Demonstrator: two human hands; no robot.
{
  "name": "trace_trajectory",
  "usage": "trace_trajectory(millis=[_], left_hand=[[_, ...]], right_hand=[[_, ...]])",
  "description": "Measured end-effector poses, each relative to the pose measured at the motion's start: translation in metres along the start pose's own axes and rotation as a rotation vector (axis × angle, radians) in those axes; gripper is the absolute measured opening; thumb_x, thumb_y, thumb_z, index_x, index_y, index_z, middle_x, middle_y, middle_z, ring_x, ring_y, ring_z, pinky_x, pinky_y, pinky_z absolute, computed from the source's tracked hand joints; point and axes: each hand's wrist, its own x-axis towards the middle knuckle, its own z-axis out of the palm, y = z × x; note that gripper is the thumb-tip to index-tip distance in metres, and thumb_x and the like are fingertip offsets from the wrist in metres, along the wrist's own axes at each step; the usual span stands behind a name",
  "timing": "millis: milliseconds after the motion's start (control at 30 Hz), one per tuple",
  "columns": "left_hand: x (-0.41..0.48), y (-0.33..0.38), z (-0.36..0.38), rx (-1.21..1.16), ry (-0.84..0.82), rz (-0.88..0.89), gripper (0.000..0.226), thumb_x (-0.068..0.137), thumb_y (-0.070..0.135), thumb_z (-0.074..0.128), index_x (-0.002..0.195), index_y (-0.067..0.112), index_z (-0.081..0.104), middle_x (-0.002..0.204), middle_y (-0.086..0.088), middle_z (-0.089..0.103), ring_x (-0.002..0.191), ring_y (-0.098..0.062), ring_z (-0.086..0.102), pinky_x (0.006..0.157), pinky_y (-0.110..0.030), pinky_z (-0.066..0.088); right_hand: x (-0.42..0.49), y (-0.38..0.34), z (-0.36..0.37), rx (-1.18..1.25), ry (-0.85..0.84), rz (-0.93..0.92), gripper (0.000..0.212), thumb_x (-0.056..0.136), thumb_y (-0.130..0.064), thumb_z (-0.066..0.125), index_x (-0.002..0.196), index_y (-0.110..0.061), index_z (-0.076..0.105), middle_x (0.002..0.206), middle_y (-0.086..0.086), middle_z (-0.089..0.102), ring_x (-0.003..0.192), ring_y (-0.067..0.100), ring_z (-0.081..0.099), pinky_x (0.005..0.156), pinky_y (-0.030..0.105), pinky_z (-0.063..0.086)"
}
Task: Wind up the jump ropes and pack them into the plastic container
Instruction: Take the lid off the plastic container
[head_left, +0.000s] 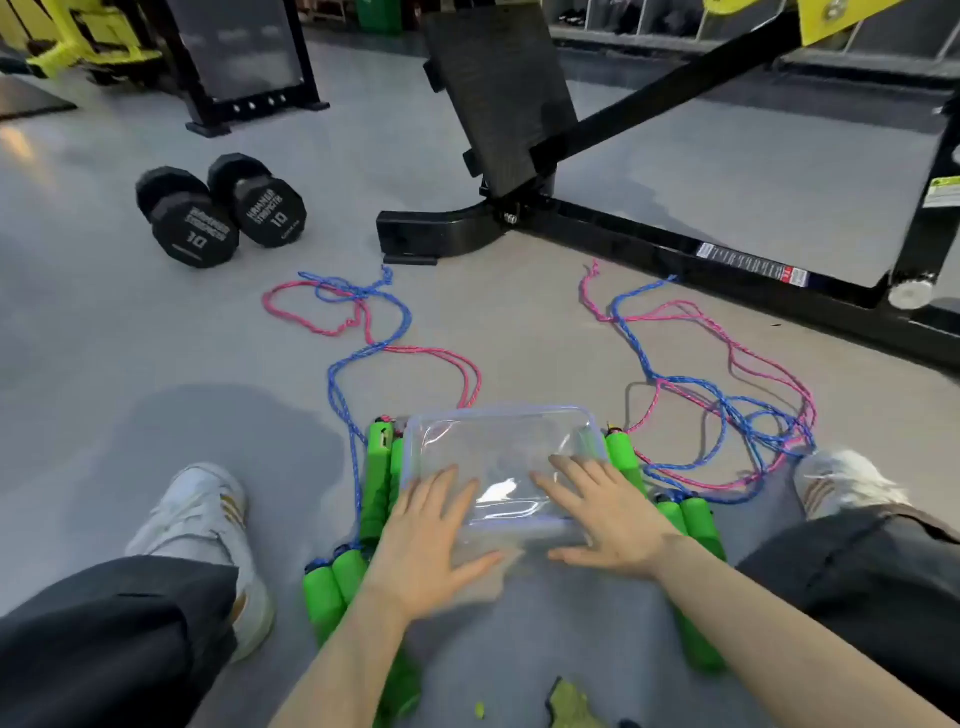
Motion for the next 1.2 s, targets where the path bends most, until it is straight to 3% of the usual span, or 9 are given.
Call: trace_trajectory(millis=[100,267,400,467,533,767,867,1067,1200], left_hand=[[-0.006,-0.002,0.01,0.02,0.033,-0.001,0.068,0.083,0.061,0.042,0.133,0.016,0.041,0.131,-0.022,0.054,0.124,-0.03,0.038,0.11,-0.038,0.02],[-0.005,-0.01,0.011,-0.068,-0.038,-0.188,0.072,0.091,0.068,0.024,0.136,0.014,0.038,0.137,-0.022,0.05,0.128,-0.03,0.034,0.113,-0.031,0.008],[-0.005,-0.01,0.013,-0.078,-0.054,-0.19,0.074,0.094,0.067,0.01,0.137,0.013,0.037,0.137,-0.023,0.05,0.13,-0.029,0.032,0.112,-0.031,0.015],[-0.008,-0.009,0.015,-0.092,-0.046,-0.207,0.074,0.094,0.067,0.011,0.139,0.013,0.035,0.14,-0.023,0.047,0.132,-0.028,0.03,0.108,-0.033,0.022],[-0.008,-0.008,0.015,-0.091,-0.055,-0.222,0.074,0.094,0.067,0.01,0.14,0.013,0.034,0.141,-0.023,0.046,0.133,-0.029,0.03,0.106,-0.034,0.024],[-0.007,-0.004,0.008,0.002,-0.108,-0.245,0.075,0.091,0.066,0.015,0.139,0.012,0.035,0.138,-0.022,0.05,0.131,-0.029,0.034,0.105,-0.035,0.033],[-0.006,-0.002,0.005,0.01,-0.139,-0.242,0.076,0.082,0.062,0.028,0.137,0.011,0.036,0.136,-0.023,0.052,0.127,-0.034,0.048,0.093,-0.043,0.048],[-0.004,-0.001,0.005,0.069,-0.176,-0.229,0.075,0.08,0.06,0.03,0.136,0.01,0.038,0.132,-0.023,0.054,0.125,-0.034,0.05,0.09,-0.045,0.05],[-0.006,-0.002,0.005,0.113,-0.178,-0.194,0.074,0.081,0.059,0.029,0.135,0.008,0.038,0.13,-0.024,0.056,0.122,-0.035,0.054,0.09,-0.045,0.05]], right_hand=[[0.002,0.005,0.004,-0.089,0.09,-0.067,0.085,0.053,-0.055,0.078,0.124,-0.018,0.049,0.105,0.007,0.062,0.089,0.022,0.051,0.075,0.031,0.043],[0.005,0.006,0.004,-0.183,0.203,-0.194,0.082,0.05,-0.051,0.082,0.114,-0.013,0.047,0.094,0.008,0.057,0.073,0.023,0.053,0.062,0.03,0.047],[0.004,0.004,0.004,-0.282,0.093,-0.218,0.065,0.063,-0.038,0.079,0.111,-0.005,0.051,0.091,0.015,0.07,0.065,0.026,0.063,0.055,0.027,0.051],[0.005,-0.004,0.003,-0.38,0.002,-0.212,0.037,0.076,-0.018,0.063,0.108,0.0,0.065,0.091,0.021,0.07,0.067,0.033,0.065,0.056,0.031,0.053],[0.007,-0.016,-0.002,-0.456,-0.094,-0.179,0.039,0.073,-0.004,0.043,0.098,0.002,0.072,0.086,0.025,0.07,0.066,0.039,0.066,0.055,0.036,0.055],[0.02,-0.045,-0.004,-0.488,-0.345,0.047,0.055,0.038,-0.02,0.084,0.085,0.006,0.073,0.078,0.028,0.069,0.064,0.043,0.066,0.05,0.039,0.054],[0.022,-0.047,-0.003,-0.464,-0.362,0.074,0.059,0.033,-0.021,0.085,0.084,0.006,0.073,0.076,0.028,0.069,0.063,0.043,0.066,0.048,0.039,0.054],[0.023,-0.049,-0.016,-0.426,-0.416,0.088,0.061,0.027,-0.023,0.084,0.081,0.005,0.074,0.074,0.028,0.069,0.062,0.041,0.067,0.048,0.038,0.054],[0.016,-0.041,-0.013,-0.331,-0.481,0.098,0.083,0.017,-0.034,0.084,0.089,0.007,0.072,0.082,0.029,0.069,0.069,0.041,0.067,0.056,0.038,0.055]])
